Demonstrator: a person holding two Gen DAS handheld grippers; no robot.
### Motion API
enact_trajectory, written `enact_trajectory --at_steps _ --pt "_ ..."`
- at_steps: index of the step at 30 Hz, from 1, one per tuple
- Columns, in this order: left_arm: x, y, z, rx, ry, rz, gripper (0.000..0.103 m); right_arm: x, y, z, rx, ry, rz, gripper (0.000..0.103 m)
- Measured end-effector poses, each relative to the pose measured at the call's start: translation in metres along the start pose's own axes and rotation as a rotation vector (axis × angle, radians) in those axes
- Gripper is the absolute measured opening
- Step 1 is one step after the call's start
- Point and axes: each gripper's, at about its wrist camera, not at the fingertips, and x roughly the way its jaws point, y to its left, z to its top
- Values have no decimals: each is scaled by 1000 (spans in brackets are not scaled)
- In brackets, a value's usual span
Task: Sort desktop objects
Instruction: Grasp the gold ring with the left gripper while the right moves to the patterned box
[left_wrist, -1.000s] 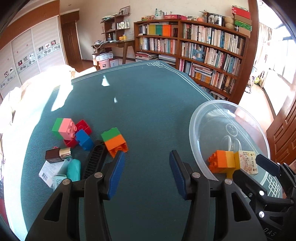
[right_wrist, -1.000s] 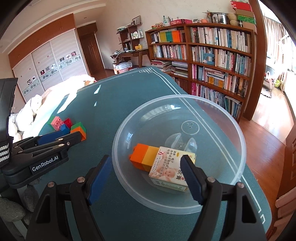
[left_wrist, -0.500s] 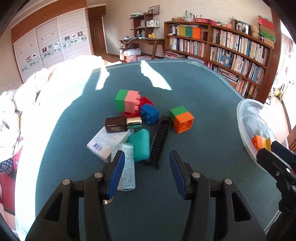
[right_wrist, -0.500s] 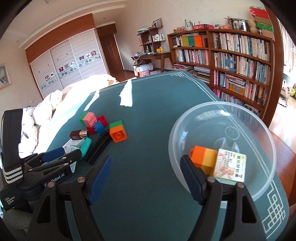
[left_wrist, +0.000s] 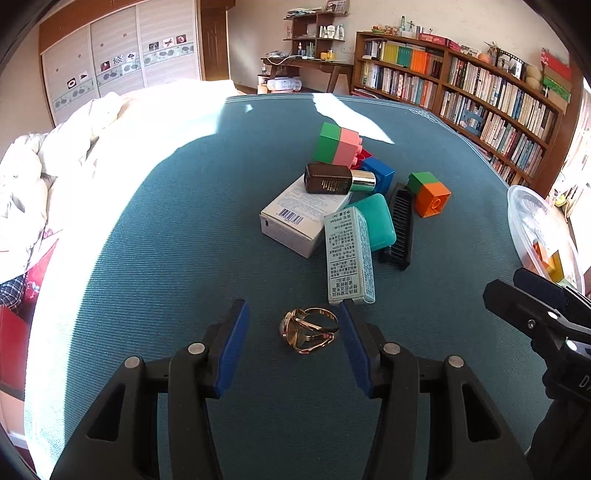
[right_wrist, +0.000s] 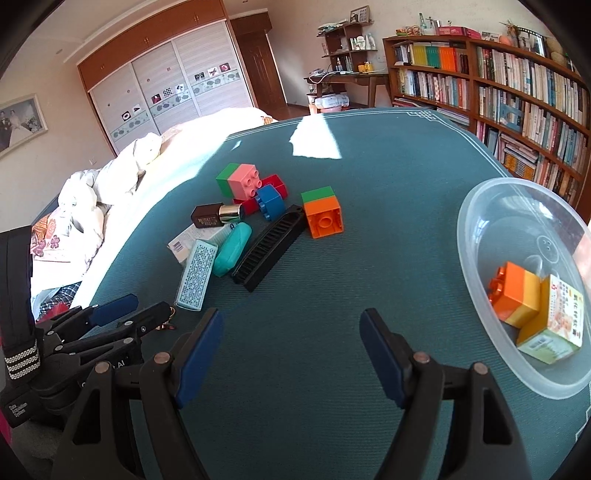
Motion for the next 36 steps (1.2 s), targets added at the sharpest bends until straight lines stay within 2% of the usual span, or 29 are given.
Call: enact_trajectory --at_steps 5,7,10,11,12,13,22,24,30,34,36 --pt "5 5 -3 16 31 -60 54 10 5 -1 0 31 8 80" --pt "12 8 -5 11 56 -61 54 13 5 -1 6 40 11 80" --pt "16 12 -5 5 40 -57 53 17 6 0 17 54 20 80" --pt "16 12 -5 4 38 -52 47 19 7 0 16 57 23 80" --pt "16 13 -5 3 34 -43 36 20 8 2 14 61 26 80" --pt "15 15 -5 0 33 -39 32 21 10 3 10 63 30 80" --pt "-1 30 -21 -10 20 -65 28 39 45 17 -48 86 120 76" --pt "-3 31 -22 -7 11 -67 24 47 53 20 -61 104 133 71" --pt "-7 29 -23 12 -6 -71 23 74 68 25 -64 158 148 55" --pt "-7 27 -22 9 -10 -74 23 91 72 27 -36 193 189 50" --pt "-9 28 -22 4 -14 -75 23 92 77 28 -57 185 185 41"
